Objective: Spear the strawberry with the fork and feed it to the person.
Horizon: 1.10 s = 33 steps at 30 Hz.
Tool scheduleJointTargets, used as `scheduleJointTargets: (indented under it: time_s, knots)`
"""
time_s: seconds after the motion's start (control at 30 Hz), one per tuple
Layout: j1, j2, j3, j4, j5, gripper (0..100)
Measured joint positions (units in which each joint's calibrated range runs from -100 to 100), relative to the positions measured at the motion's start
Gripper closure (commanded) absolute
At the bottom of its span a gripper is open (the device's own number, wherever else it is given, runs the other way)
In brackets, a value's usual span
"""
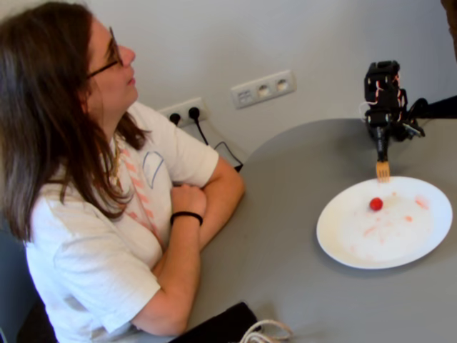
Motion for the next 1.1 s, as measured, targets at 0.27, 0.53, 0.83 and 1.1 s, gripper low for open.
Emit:
scheduleJointTargets:
  time_s: [0.27, 0.53, 0.83, 1.1]
  knots:
    - [0.00, 0.00, 0.00, 0.00, -0.52, 99]
    - [-0.17, 0.00, 0.00, 0.00, -0.47, 99]
    - [-0.17, 0.17, -6.97, 0.77, 0.57, 99]
    - [0.00, 20.14, -50.54, 0.77, 1.15, 99]
